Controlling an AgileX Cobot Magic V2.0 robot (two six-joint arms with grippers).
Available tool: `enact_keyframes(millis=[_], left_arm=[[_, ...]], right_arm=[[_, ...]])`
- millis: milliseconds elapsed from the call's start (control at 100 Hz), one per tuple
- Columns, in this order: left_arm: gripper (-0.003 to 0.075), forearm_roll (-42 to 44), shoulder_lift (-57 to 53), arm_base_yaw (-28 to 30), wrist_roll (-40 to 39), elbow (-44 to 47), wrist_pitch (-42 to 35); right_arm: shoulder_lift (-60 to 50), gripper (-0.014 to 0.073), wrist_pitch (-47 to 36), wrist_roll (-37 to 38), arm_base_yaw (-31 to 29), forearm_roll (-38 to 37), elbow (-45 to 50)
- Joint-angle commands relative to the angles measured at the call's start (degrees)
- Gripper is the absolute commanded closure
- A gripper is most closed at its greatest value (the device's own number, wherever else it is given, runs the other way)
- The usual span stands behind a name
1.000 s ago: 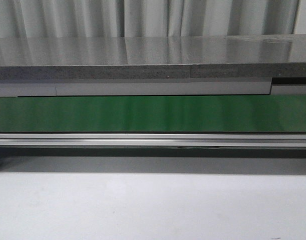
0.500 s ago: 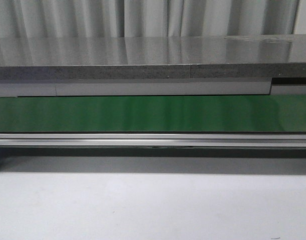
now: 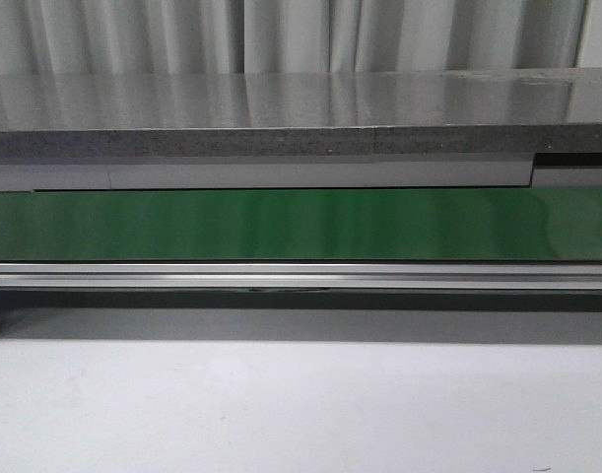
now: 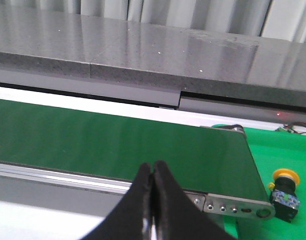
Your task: Move button from left to right
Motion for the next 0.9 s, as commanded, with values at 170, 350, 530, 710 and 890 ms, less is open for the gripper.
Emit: enact_keyframes(millis=[170, 350, 530, 710, 890], left_arm=[[0.0715, -0.4, 0.2, -0.6, -0.2, -1.5, -4.6], [0.0715, -0.4, 0.2, -0.6, -0.2, -1.5, -4.6], [0.0715, -0.4, 0.2, -0.6, -0.2, -1.5, -4.6], [0.0715, -0.4, 0.2, -0.6, -0.2, -1.5, -4.6], [0.0715, -0.4, 0.2, -0.6, -0.2, -1.5, -4.6]], right_arm=[[-3.5, 0.0715, -6.5, 0.7, -2.8, -1.1, 3.2], [-3.5, 0.0715, -10.9, 0.7, -2.8, -1.1, 6.2], [-3.5, 0.0715, -14.5, 0.7, -2.8, -1.1, 8.6], [-3.5, 0.0715, -14.4, 0.7, -2.8, -1.1, 8.6], [-3.5, 0.0715, -14.4, 0.7, -2.8, -1.1, 8.6]])
